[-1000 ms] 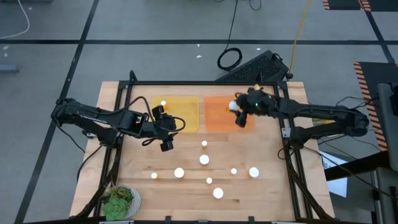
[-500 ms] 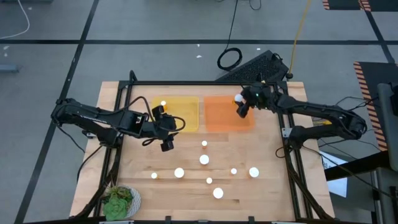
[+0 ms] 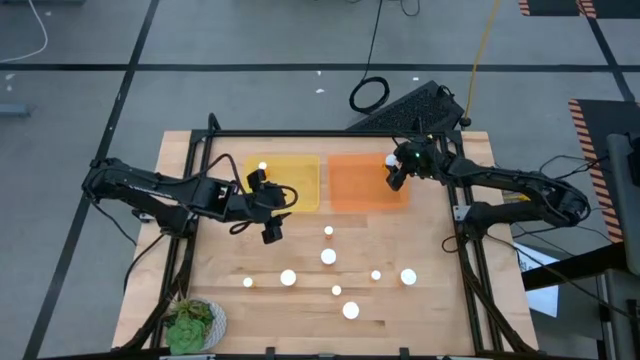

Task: Pick and place medicine bottles into bin by pill shape (circle, oval)
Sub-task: Put the big orange pill bottle into the orange bin

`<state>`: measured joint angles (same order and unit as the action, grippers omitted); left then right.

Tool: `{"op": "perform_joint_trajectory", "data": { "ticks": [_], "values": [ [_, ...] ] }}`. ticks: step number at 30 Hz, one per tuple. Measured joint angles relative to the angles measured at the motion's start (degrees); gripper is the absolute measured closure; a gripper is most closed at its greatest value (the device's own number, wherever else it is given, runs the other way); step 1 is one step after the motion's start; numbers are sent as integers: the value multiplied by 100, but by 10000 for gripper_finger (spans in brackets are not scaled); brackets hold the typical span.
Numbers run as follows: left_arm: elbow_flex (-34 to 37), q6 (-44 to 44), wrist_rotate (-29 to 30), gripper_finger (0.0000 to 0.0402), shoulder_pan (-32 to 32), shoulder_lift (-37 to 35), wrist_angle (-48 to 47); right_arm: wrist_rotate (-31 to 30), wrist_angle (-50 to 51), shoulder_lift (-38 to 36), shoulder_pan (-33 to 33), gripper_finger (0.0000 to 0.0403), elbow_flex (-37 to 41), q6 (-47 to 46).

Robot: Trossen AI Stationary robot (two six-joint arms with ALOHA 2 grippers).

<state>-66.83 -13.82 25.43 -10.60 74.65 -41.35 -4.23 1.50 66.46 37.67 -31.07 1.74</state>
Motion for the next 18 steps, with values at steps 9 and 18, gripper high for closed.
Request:
{"op": "perform_joint_trajectory", "data": {
  "ticks": [9, 18],
  "values": [
    [0, 44, 0, 158, 1, 0, 3, 2, -33, 0, 15, 188, 70, -105],
    [0, 59, -2, 158, 1, 0, 3, 2, -48, 0, 13, 186, 256, -282]
  ]
}}
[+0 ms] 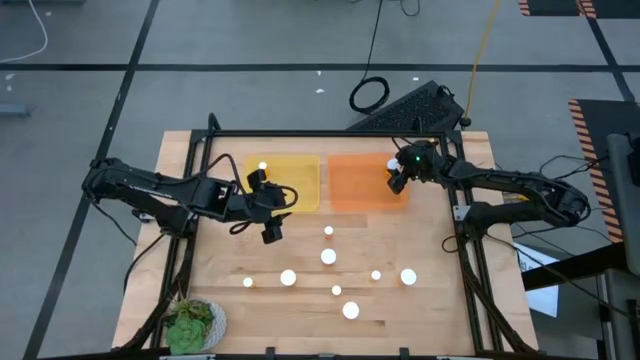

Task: Pick and place medicine bottles into bin by pill shape (circle, oval)
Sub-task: Put the big orange pill bottle into the orange bin

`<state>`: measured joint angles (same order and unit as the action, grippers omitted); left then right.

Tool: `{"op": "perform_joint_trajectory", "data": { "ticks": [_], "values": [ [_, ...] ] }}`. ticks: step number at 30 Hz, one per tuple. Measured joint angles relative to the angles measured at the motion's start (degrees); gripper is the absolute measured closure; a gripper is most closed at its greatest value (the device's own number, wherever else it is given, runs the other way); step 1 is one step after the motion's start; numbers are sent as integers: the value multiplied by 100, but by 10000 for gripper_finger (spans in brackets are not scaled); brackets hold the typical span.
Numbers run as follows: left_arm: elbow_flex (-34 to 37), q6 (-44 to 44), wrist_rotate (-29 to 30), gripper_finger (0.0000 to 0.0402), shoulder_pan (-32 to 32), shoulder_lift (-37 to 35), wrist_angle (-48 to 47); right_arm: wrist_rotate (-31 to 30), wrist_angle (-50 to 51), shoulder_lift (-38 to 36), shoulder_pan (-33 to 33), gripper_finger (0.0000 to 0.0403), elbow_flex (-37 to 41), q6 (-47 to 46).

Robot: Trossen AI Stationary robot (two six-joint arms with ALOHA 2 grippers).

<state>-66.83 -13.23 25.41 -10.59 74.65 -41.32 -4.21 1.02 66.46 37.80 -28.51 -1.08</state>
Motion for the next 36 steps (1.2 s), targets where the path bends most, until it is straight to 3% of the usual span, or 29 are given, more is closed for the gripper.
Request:
{"op": "perform_joint_trajectory", "data": {
  "ticks": [11, 18, 26, 36],
  "values": [
    [0, 109, 0, 158, -1, 0, 9, -7, 2, 0, 0, 127, 2, -106],
    [0, 227, 0, 158, -1, 0, 135, -9, -39, -112, 0, 124, 2, -37],
    [0, 203, -2, 158, 0, 0, 187, 281, 59, -834, -22, 124, 2, -62],
    [0, -176, 0, 158, -139, 2, 162, 737, 708, -1168, -1178, 124, -778, -273]
  ]
}}
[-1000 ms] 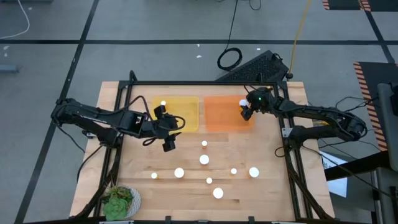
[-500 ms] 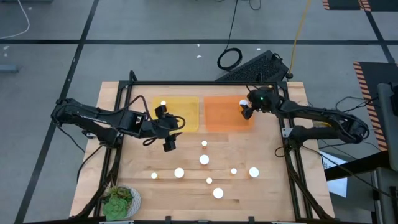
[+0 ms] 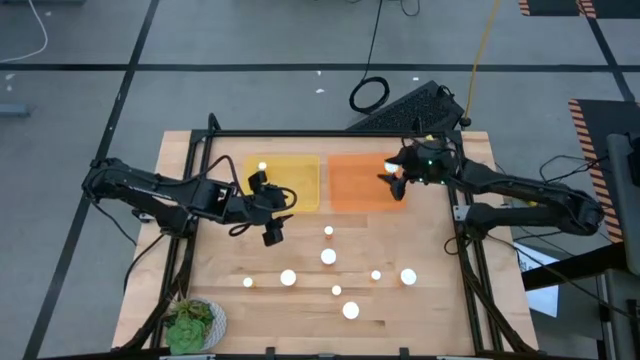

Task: Pick and place medicine bottles into bin by pill shape (circle, oval)
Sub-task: Put the big orange pill bottle into the orange bin

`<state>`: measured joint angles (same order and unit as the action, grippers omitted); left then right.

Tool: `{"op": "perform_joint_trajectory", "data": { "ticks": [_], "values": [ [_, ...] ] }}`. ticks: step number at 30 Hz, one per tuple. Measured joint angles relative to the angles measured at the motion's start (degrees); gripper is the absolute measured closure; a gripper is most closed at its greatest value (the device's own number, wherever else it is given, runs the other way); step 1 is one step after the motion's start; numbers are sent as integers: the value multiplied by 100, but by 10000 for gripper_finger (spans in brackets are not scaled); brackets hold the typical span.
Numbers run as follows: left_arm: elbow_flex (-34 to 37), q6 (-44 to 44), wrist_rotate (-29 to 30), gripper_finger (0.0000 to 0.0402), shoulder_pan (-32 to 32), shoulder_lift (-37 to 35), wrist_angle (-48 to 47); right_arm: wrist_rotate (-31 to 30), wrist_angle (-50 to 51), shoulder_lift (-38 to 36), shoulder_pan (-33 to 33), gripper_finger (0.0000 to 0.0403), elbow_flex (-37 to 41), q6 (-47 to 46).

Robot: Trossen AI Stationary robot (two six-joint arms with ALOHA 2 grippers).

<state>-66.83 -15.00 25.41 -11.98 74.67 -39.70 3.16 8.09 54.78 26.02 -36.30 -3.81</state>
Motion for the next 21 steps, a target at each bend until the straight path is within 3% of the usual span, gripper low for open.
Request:
{"op": "perform_joint_trajectory", "data": {
  "ticks": [10, 21],
  "values": [
    [0, -171, 7, 158, -350, 0, -27, 15, 17, 681, -1754, 124, -919, 359],
    [341, -174, 28, 158, -392, 7, -41, 32, -1, 2118, -3017, 124, -1725, 805]
  ]
}}
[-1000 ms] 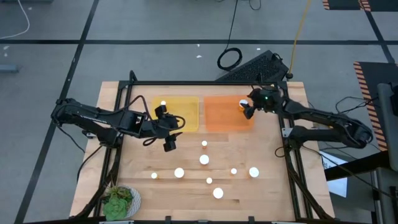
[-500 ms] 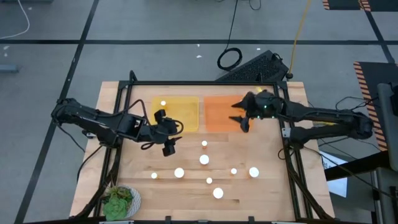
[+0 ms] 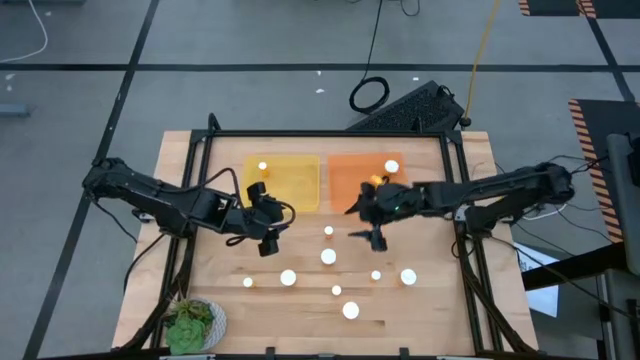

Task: Pick and place medicine bottles into bin by pill shape (circle, oval)
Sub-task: Put the big orange pill bottle into the orange bin

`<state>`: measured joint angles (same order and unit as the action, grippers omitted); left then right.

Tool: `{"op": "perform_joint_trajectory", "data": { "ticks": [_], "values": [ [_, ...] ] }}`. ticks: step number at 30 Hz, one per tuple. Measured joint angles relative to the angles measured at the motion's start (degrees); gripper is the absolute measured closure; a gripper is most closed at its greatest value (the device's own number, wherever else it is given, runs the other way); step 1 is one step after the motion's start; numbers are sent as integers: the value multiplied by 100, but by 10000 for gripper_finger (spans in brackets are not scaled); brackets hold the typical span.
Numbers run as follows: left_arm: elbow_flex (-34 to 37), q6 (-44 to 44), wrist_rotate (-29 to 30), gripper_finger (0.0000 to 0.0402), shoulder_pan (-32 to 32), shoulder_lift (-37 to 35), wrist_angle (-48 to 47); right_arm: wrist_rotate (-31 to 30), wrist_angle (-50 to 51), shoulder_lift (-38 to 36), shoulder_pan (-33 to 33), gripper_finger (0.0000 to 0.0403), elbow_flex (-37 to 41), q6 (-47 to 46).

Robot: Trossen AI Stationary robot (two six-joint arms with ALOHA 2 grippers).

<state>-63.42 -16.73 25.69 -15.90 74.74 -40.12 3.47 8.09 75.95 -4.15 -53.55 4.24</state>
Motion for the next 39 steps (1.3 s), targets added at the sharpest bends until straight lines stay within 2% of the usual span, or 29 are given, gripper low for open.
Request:
{"op": "perform_joint_trajectory", "data": {
  "ticks": [5, 11, 16, 23, 28, 32, 39],
  "values": [
    [2, -12, -3, 158, 0, -2, -1, 582, -10, 635, -288, 124, -424, 56],
    [2, -93, -17, 158, -26, -2, -50, 591, -15, 1372, -502, 124, -910, 156],
    [4, -168, -17, 158, -35, -2, -85, 847, 4, 1851, -508, 124, -1087, 272],
    [7, -6, -17, 158, -35, -4, -84, 876, -126, 2343, -454, 123, -1266, 415],
    [7, 164, -17, 158, -35, -7, -81, 884, -106, 2663, -460, 102, -1404, 463],
    [7, 230, -16, 158, -20, -8, -71, 884, -115, 2789, -458, 88, -1429, 363],
    [7, 366, -17, 158, 8, -9, -50, 878, -50, 2899, -458, 88, -1431, 270]
  ]
}}
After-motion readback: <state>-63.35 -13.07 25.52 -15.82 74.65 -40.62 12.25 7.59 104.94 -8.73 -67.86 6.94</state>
